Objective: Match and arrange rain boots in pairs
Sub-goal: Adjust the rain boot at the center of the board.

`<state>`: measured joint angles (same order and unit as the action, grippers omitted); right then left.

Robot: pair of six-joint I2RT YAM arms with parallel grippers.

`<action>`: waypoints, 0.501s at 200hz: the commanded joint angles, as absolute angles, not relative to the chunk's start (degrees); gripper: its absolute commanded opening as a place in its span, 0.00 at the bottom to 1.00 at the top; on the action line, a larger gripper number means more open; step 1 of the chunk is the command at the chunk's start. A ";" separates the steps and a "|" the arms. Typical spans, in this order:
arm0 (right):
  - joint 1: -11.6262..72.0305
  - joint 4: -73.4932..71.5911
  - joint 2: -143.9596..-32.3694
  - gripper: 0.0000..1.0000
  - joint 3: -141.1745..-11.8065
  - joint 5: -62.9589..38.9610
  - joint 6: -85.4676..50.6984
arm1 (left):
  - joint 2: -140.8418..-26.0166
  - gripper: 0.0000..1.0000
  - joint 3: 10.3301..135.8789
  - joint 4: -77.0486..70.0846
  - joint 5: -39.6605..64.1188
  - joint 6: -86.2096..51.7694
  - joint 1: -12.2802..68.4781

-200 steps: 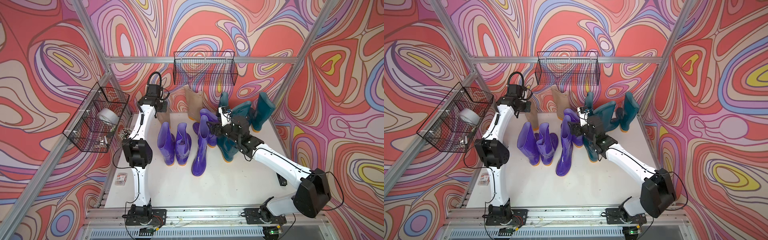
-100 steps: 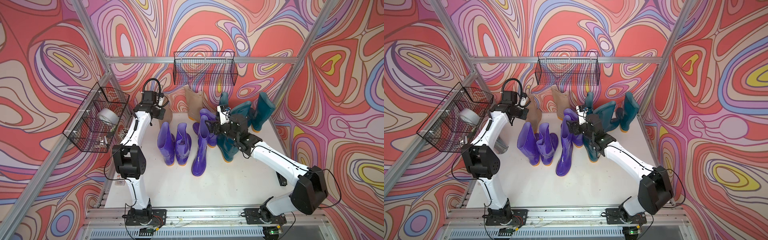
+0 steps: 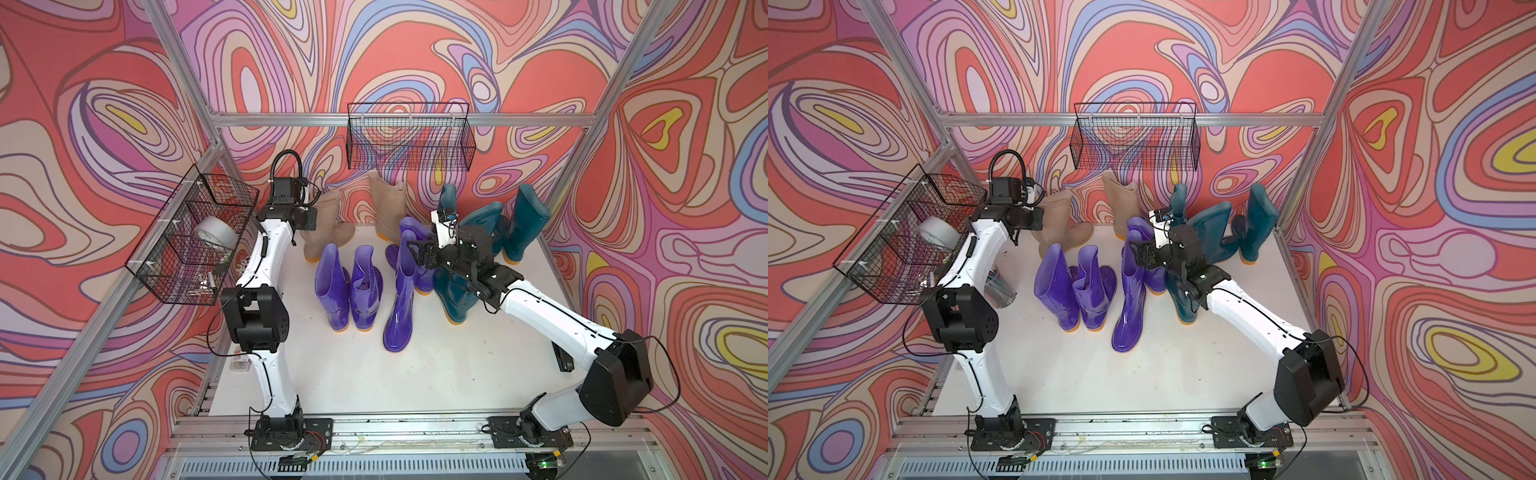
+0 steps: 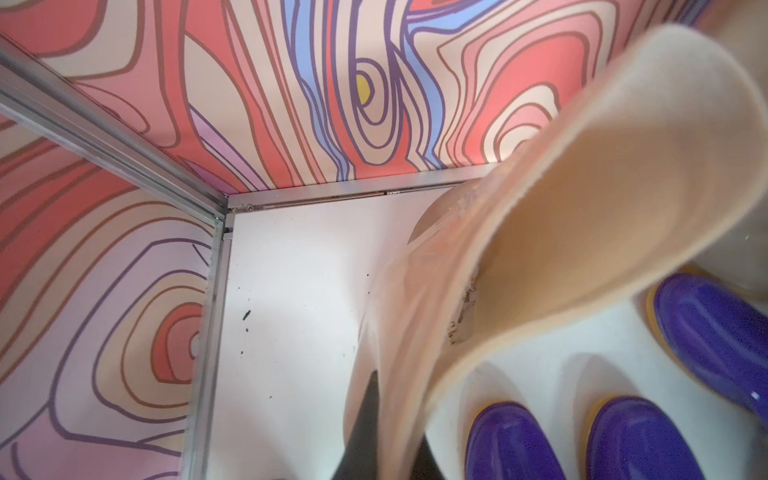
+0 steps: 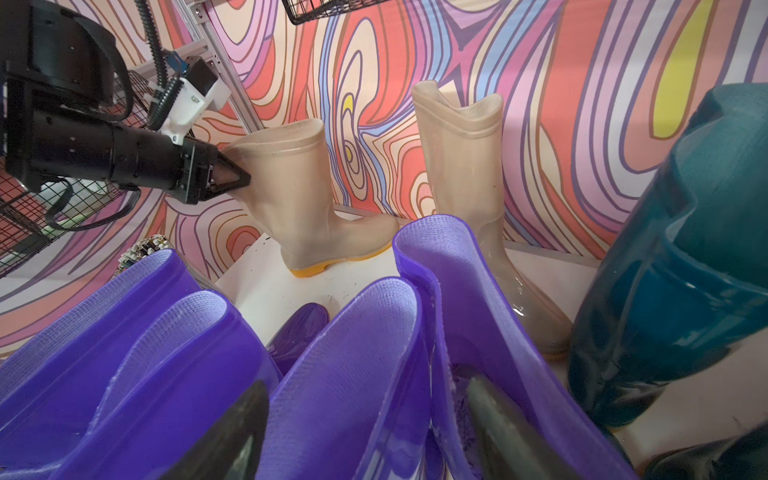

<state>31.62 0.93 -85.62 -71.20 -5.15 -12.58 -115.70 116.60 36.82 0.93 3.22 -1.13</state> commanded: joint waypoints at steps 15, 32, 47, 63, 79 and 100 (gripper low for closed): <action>32.08 2.21 -85.37 0.77 -72.36 -4.02 -12.83 | -115.99 0.00 120.89 31.25 -1.93 -8.69 -1.23; 32.10 2.07 -85.63 0.77 -72.61 -3.73 -12.75 | -116.94 0.00 123.35 32.28 -1.42 -11.84 -1.48; 32.08 1.85 -85.87 0.77 -72.54 -3.75 -12.72 | -118.00 0.00 126.30 33.63 -1.23 -14.69 -1.84; 32.09 1.55 -86.15 0.77 -72.77 -3.86 -12.74 | -118.86 0.00 128.71 34.98 -2.08 -16.84 -2.02; 32.08 1.38 -86.33 0.77 -72.86 -4.04 -12.83 | -118.92 0.00 128.79 35.18 -3.62 -17.95 -2.02; 32.09 1.28 -86.20 0.76 -72.75 -4.19 -12.68 | -118.50 0.00 127.16 34.76 -5.31 -20.26 -2.49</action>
<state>31.86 0.97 -85.67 -71.33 -4.47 -12.58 -119.83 126.04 38.30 -2.74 -14.81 -1.63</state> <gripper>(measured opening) 0.767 0.071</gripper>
